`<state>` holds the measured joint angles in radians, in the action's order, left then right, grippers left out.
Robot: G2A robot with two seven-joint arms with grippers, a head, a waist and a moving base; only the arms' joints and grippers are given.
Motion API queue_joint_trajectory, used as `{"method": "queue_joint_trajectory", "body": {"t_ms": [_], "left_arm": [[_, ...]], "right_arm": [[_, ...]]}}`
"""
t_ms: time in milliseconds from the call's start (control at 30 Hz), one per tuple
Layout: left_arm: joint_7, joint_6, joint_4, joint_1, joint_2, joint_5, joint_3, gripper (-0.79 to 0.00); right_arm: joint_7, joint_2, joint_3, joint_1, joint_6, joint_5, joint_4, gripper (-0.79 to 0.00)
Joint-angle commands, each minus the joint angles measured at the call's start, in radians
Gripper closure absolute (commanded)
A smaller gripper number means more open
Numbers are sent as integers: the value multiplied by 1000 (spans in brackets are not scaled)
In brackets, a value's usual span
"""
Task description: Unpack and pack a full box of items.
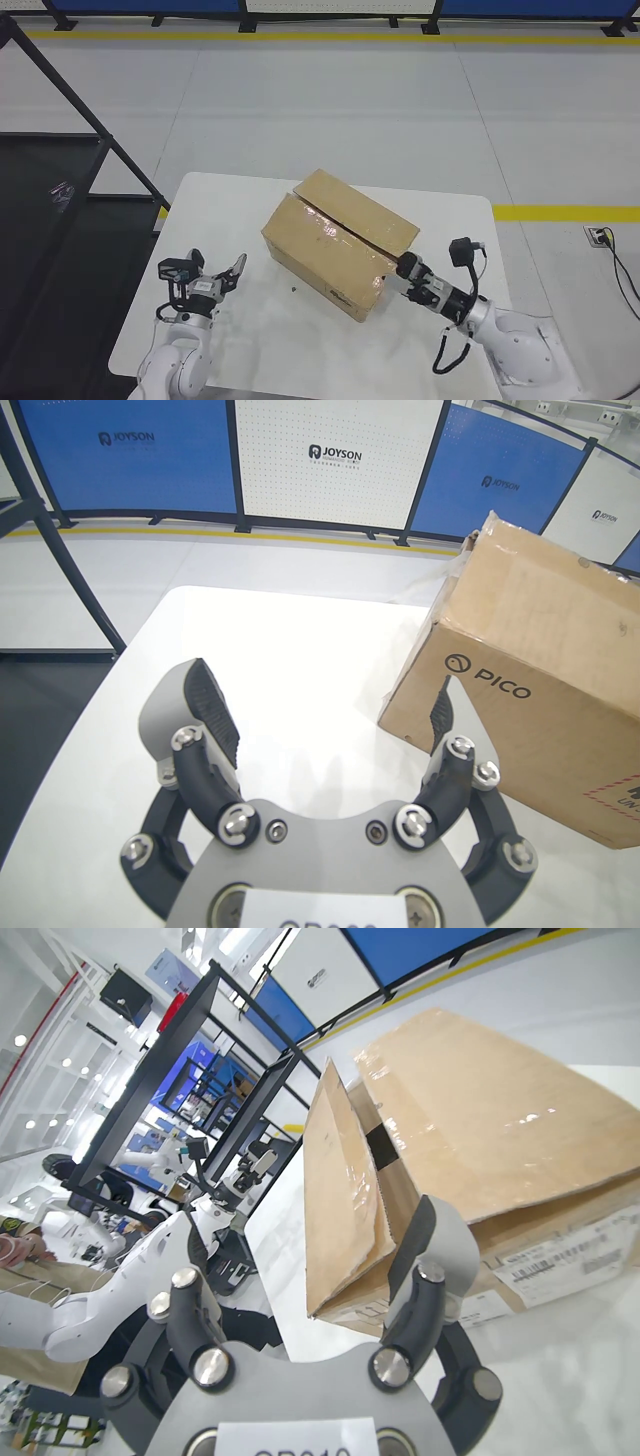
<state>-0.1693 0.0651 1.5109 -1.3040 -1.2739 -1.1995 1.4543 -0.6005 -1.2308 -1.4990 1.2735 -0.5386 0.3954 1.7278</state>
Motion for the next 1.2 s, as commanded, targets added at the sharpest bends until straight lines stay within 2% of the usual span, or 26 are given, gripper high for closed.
{"method": "queue_joint_trajectory", "body": {"t_ms": [0,100,433,533,633,767,933,1167], "left_arm": [[1,2,-1,2,0,-2,-1,-785],[0,2,-1,3,-1,-4,-1,-785],[-1,6,4,3,-2,-9,-7,-785],[-4,4,5,-2,-2,-7,-3,-785],[-2,1,4,-4,-2,-4,3,-785],[-4,-8,4,0,-3,4,10,-785],[-5,-16,4,5,-4,14,19,-785],[-4,-19,1,8,-5,20,23,-785]], "right_arm": [[47,3,-12,62,-7,51,60,-785],[56,9,-35,135,-60,42,112,-785],[70,10,-41,143,-43,49,111,-785],[148,9,-16,161,54,324,169,-785],[252,6,47,207,106,600,224,-785],[318,6,132,245,155,862,234,-785],[296,-1,211,225,232,972,188,-785],[293,-22,281,150,401,958,104,-785]]}}
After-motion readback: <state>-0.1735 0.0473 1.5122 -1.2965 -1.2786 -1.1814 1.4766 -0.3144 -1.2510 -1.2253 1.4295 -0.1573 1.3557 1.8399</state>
